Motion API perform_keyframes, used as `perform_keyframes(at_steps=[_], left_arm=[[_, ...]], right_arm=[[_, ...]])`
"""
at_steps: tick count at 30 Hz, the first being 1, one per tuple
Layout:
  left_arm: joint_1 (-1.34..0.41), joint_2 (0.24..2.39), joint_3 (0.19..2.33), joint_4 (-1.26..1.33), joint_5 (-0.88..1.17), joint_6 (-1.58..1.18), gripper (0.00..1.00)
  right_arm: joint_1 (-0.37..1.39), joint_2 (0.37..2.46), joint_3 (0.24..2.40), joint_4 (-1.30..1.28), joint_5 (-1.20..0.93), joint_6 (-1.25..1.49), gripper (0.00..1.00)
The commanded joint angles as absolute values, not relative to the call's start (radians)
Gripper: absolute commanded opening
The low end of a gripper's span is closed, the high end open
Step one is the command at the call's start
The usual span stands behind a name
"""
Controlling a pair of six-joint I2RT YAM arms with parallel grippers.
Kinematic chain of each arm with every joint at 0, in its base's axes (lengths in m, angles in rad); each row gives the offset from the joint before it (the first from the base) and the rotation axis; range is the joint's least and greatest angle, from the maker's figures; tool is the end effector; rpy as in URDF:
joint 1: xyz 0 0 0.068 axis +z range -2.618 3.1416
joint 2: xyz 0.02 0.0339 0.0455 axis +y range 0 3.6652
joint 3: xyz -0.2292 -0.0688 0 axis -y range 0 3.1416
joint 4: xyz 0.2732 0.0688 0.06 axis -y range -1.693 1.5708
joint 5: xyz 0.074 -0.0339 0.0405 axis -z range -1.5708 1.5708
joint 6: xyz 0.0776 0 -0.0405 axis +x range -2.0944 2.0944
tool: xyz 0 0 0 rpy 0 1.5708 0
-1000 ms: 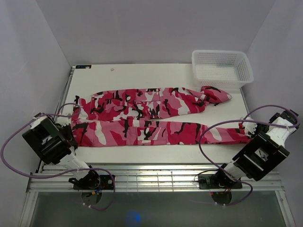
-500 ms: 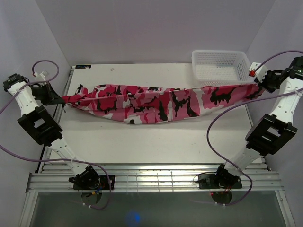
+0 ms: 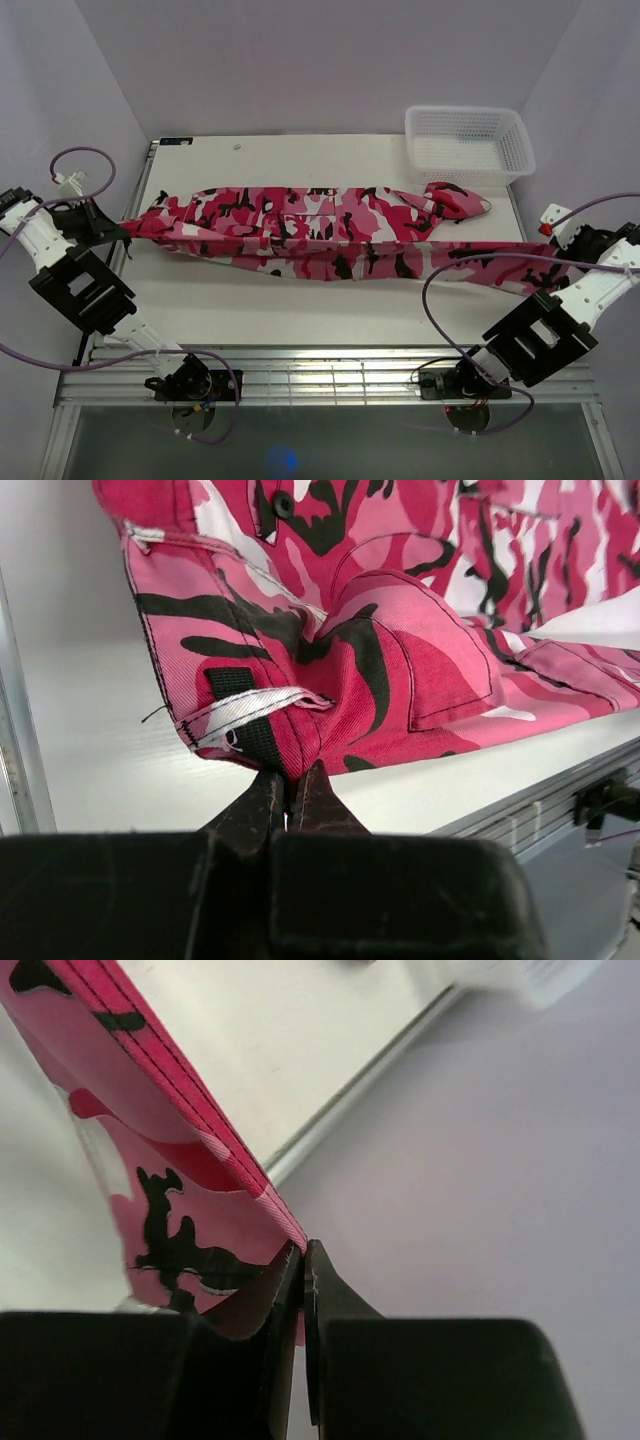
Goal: Fold and stack the trousers
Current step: Flatten the trousers out
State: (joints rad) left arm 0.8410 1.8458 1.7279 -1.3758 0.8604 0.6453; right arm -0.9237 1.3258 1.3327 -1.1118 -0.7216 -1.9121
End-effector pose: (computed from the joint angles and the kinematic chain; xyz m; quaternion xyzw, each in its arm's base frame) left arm 0.2907 0.2367 0.2373 -0.0727 0.9054 -0.2832 0.3078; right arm 0.2197 -0.2057 0.2796 -0.5035 0.7628 -0.1612 0.3724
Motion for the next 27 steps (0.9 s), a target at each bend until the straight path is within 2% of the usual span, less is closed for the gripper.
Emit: perform_keyframes(at_steps=[1, 9, 14, 15, 16, 17, 18, 20, 21, 22, 25, 26, 27], left_arm=[[0.925, 1.789, 1.621, -1.361, 0.783, 0.907, 0.0], [1.008, 1.698, 1.294, -1.241, 0.56, 1.132, 0.0], [1.042, 1.674, 1.269, -1.207, 0.517, 1.175, 0.0], [1.045, 1.677, 1.275, -1.2, 0.512, 1.175, 0.0], [1.046, 1.68, 1.293, -1.195, 0.506, 1.166, 0.0], [1.049, 1.693, 1.304, -1.192, 0.493, 1.164, 0.0], [1.051, 1.703, 1.313, -1.193, 0.482, 1.164, 0.0], [1.051, 1.719, 1.348, -1.196, 0.474, 1.158, 0.21], [1.052, 1.72, 1.354, -1.206, 0.471, 1.163, 0.28], [1.052, 1.717, 1.361, -1.209, 0.472, 1.167, 0.43], [1.051, 1.678, 1.376, -1.232, 0.511, 1.19, 0.7], [1.051, 1.668, 1.396, -1.238, 0.528, 1.187, 0.77], [1.048, 1.66, 1.41, -1.255, 0.544, 1.184, 0.78]], right_arm=[[-1.031, 1.358, 1.217, -1.116, -0.544, -2.38, 0.08], [-1.169, 1.313, 1.026, -1.255, -0.319, -2.722, 0.08], [-1.204, 1.278, 0.98, -1.279, -0.285, -2.783, 0.08], [-1.204, 1.275, 0.973, -1.284, -0.281, -2.784, 0.11], [-1.206, 1.27, 0.965, -1.273, -0.269, -2.786, 0.19], [-1.206, 1.263, 0.953, -1.258, -0.261, -2.787, 0.33], [-1.206, 1.247, 0.939, -1.234, -0.261, -2.787, 0.6], [-1.206, 1.246, 0.942, -1.171, -0.328, -2.783, 0.73], [-1.204, 1.274, 0.965, -1.173, -0.354, -2.78, 0.8], [-1.204, 1.299, 1.038, -1.186, -0.421, -2.77, 0.82], [-1.174, 1.39, 1.167, -1.265, -0.506, -2.663, 0.91], [-1.14, 1.403, 1.239, -1.27, -0.524, -2.611, 0.91], [-1.117, 1.432, 1.273, -1.264, -0.538, -2.555, 0.92]])
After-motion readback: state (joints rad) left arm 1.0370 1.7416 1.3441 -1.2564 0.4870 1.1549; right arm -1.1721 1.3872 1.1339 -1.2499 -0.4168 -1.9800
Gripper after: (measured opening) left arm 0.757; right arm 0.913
